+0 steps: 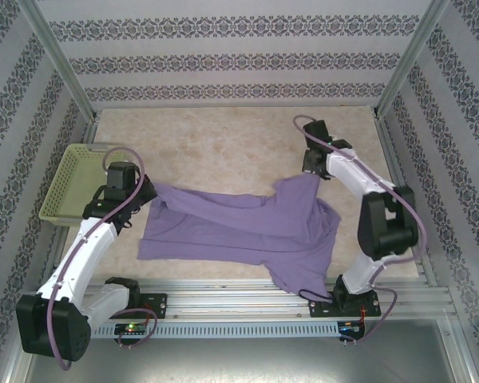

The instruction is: Fold the inside-out t-shirt

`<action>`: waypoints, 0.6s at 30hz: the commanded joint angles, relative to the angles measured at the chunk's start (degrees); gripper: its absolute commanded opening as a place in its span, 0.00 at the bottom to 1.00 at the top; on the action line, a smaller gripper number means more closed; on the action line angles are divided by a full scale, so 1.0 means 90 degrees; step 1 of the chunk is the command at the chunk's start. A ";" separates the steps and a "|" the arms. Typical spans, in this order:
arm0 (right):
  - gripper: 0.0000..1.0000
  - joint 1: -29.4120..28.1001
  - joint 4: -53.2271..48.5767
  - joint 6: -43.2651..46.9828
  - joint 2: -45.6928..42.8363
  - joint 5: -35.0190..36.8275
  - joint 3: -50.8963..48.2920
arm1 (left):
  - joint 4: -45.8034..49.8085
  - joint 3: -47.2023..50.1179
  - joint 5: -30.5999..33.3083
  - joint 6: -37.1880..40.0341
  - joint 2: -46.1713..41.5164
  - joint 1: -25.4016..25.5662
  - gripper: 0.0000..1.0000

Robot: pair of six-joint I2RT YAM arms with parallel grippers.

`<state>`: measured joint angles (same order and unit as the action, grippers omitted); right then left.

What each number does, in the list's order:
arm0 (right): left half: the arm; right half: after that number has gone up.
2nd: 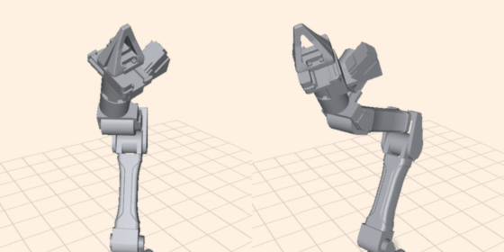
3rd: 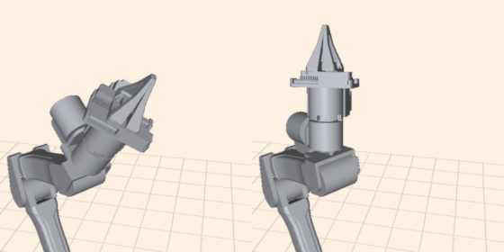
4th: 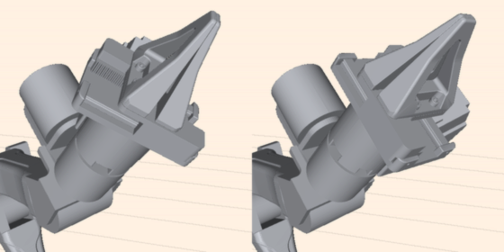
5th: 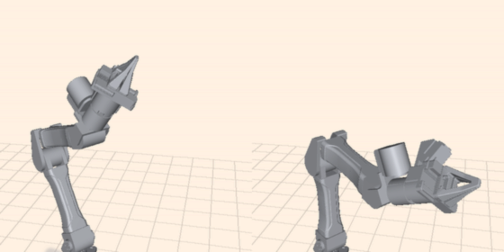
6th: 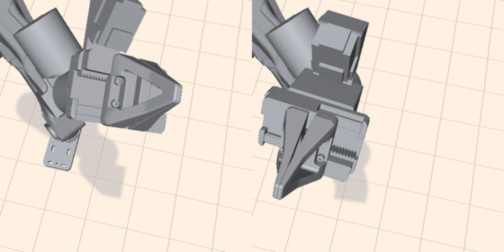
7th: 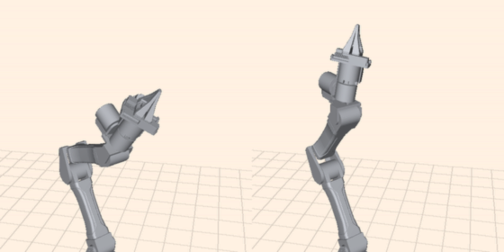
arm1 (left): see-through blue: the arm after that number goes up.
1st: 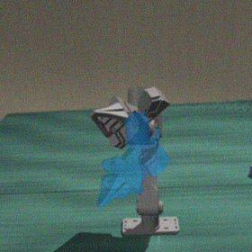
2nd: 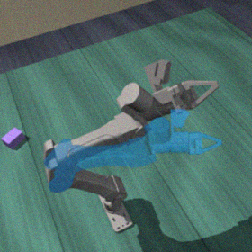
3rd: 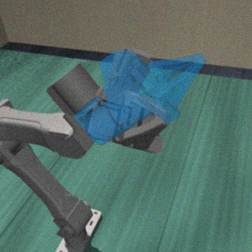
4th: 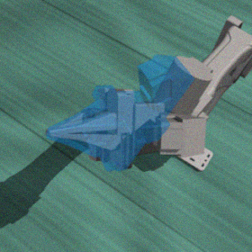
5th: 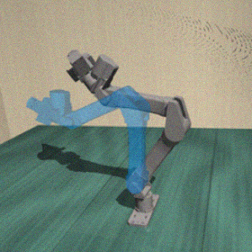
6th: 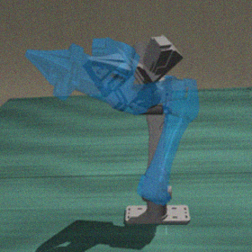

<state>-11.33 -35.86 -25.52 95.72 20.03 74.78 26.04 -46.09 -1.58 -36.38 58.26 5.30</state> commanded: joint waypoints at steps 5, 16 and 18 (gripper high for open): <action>0.00 0.0146 -0.0613 0.0475 -0.1911 0.1364 0.0620 | 0.0535 -0.1230 0.1190 0.0216 -0.0443 0.0065 0.00; 0.00 0.0175 -0.0406 0.1006 -0.3438 0.0988 0.1004 | 0.0629 -0.2126 0.1545 0.0852 0.0186 0.0075 0.00; 0.00 0.0184 -0.0378 0.0983 -0.3310 0.0662 0.1028 | 0.0700 -0.2182 0.1165 0.0819 0.0541 0.0073 0.00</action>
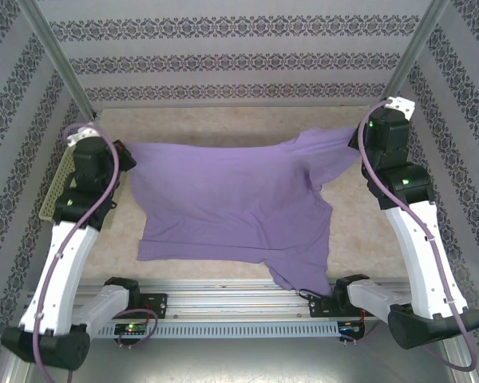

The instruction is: Fold the inside-out t-shirt

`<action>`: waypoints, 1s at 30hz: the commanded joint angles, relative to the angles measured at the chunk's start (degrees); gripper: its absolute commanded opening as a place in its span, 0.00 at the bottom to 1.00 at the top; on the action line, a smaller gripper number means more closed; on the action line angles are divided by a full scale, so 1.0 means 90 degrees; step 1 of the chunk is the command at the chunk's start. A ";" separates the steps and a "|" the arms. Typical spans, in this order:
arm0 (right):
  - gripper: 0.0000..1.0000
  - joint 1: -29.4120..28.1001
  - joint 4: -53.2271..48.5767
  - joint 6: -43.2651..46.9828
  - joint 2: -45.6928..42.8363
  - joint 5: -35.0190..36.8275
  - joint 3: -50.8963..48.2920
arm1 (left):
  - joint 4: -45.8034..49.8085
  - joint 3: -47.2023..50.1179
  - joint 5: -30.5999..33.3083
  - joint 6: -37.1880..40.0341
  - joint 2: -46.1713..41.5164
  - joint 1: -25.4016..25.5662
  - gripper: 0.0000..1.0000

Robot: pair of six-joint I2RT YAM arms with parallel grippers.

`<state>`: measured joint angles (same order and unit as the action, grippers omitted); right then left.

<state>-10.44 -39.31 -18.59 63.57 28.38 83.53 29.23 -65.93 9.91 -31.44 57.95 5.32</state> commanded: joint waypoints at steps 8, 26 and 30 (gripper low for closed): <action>0.00 0.0084 0.0192 0.0306 0.0370 -0.0892 -0.0072 | -0.0363 0.0647 -0.0107 0.0071 0.0174 0.0073 0.00; 0.00 0.0086 0.0913 0.0850 0.1308 -0.1096 0.1565 | -0.2728 0.0621 0.0263 0.0397 0.0603 0.0066 0.00; 0.00 0.0110 0.1046 0.0962 0.2438 -0.1056 0.2395 | -0.3188 0.0353 0.0617 0.0689 0.1441 0.0063 0.00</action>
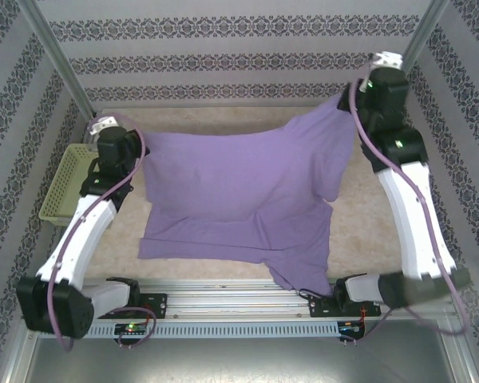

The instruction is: Fold the inside-out t-shirt

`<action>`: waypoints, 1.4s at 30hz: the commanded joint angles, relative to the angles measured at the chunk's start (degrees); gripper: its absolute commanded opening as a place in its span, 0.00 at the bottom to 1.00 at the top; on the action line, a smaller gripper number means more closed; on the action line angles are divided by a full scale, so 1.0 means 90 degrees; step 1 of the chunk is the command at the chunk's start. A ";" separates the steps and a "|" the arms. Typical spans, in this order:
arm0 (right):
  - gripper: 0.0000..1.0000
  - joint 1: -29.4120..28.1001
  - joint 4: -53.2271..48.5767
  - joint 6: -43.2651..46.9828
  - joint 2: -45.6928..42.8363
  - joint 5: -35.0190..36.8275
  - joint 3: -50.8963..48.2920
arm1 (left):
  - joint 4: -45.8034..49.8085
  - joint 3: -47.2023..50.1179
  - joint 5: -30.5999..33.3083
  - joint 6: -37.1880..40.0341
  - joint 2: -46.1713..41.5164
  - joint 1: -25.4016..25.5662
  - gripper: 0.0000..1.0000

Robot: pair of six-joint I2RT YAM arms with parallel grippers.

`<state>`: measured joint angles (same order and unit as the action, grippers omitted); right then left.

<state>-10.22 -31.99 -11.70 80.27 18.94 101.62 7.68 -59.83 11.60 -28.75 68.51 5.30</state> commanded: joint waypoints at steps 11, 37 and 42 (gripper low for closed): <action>0.00 0.0140 0.0363 0.0436 0.3274 0.0268 0.2597 | -0.1570 -0.1243 0.0856 0.0834 0.2440 -0.0140 0.00; 0.00 0.0246 0.0874 0.0867 0.7206 -0.0089 0.6570 | -0.1496 -0.3281 0.0738 0.0969 0.5347 -0.0872 0.00; 0.00 0.0247 0.0930 0.0760 0.7357 -0.0247 0.6580 | -0.1313 -0.3469 0.0600 0.0969 0.5522 -0.0882 0.00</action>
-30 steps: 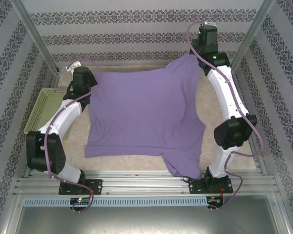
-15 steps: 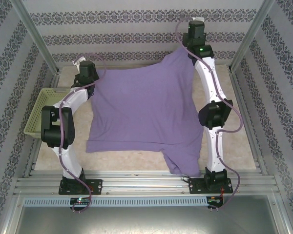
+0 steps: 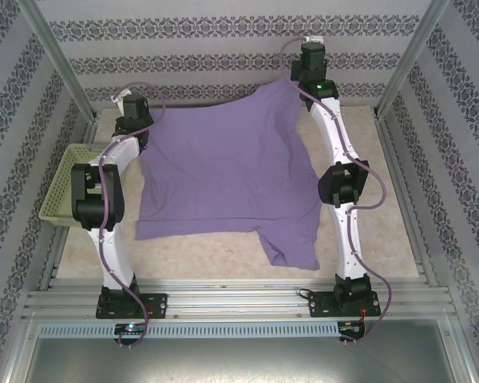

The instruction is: Fold the inside-out t-shirt

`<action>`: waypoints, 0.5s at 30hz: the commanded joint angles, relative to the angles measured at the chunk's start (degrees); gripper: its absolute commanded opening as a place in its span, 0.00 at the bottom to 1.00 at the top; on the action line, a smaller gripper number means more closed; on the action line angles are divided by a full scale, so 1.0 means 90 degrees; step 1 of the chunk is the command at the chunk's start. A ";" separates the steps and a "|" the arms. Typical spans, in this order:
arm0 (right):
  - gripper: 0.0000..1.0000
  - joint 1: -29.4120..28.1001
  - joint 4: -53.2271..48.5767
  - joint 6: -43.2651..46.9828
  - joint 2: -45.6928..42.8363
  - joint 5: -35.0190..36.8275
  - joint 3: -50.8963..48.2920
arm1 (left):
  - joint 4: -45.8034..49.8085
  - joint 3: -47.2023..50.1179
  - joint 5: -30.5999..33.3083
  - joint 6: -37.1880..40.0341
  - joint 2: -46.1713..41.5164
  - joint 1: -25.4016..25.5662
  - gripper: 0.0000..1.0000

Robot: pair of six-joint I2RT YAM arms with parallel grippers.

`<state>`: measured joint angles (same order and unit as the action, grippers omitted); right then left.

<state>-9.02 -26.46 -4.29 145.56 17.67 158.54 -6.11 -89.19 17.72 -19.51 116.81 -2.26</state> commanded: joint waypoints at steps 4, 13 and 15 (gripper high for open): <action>0.00 0.0123 0.0147 -0.0118 0.0109 -0.0136 0.0250 | 0.0378 -0.0206 -0.0433 -0.0170 0.0121 -0.0098 0.00; 0.00 0.0253 -0.0490 -0.0528 -0.0282 -0.0325 0.0110 | 0.0737 -0.0060 -0.1291 -0.0525 -0.0124 -0.0217 0.00; 0.00 0.0223 -0.0596 -0.0546 -0.0632 -0.0373 -0.0115 | 0.0718 0.0146 -0.1365 -0.0620 -0.0426 -0.0222 0.00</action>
<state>-7.53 -29.93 -7.42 145.51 15.18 158.17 -1.04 -89.23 7.70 -22.79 117.12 -3.40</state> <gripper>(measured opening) 0.051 0.039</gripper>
